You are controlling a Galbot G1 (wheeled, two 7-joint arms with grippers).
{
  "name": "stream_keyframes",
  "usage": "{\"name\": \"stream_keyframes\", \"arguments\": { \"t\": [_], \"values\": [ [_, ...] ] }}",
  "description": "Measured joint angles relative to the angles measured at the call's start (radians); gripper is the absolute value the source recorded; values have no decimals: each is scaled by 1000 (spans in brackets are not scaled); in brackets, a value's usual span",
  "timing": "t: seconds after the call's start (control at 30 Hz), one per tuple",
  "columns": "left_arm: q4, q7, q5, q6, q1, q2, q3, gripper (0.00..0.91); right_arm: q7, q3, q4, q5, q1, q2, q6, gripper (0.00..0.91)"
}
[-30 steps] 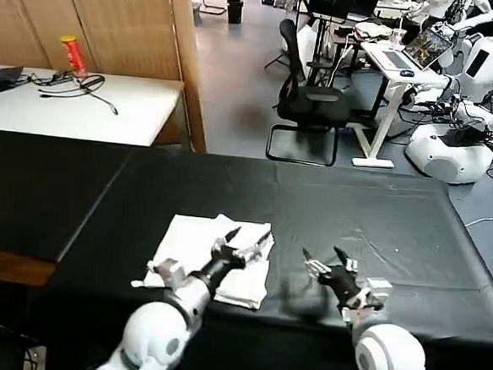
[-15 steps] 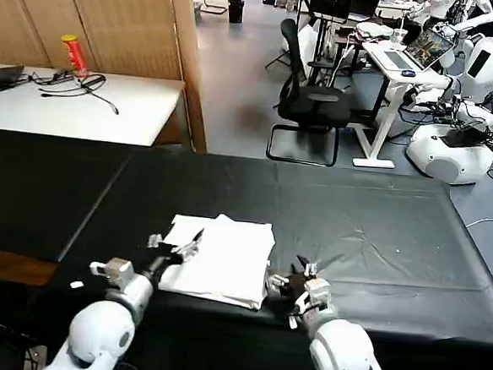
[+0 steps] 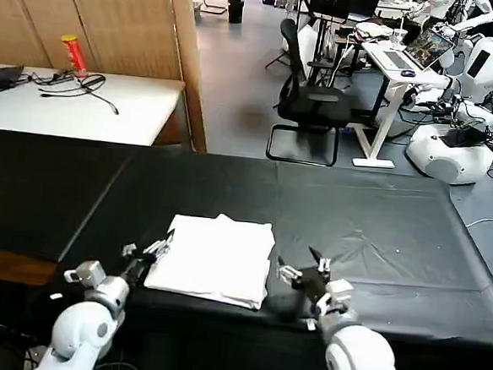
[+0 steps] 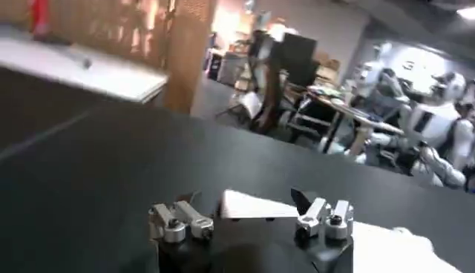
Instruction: Fold and organize the clothes.
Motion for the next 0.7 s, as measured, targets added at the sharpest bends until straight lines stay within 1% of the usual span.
{"name": "stream_keyframes", "arguments": {
  "t": [0.07,0.13,0.2,0.27,0.3,0.33,0.37,0.57,0.63,0.7],
  "values": [
    [15,3,-22,4,-2,-6,-2,878,0,7,23,2,-4,0,1,878],
    [25,7,-41,9,-2,-8,-2,790,0,14,36,2,-6,0,1,878],
    [34,13,-52,13,-1,-9,-1,624,0,21,44,3,-8,0,2,878],
    [39,19,-58,13,1,-10,0,156,1,28,50,4,-11,0,4,878],
    [41,20,-64,14,1,-10,0,127,1,31,52,4,-12,0,5,878],
    [43,21,-73,17,2,-10,0,20,1,34,53,4,-13,0,6,878],
    [43,21,-85,22,2,-10,0,0,1,36,53,4,-14,1,7,878],
    [43,14,-150,56,-8,-8,-5,0,3,46,59,2,-21,13,15,878],
    [41,8,-145,61,-13,-4,-7,0,3,51,60,1,-25,14,19,878],
    [32,-3,-110,66,-17,2,-7,0,3,57,60,1,-30,15,22,878]
  ]
}}
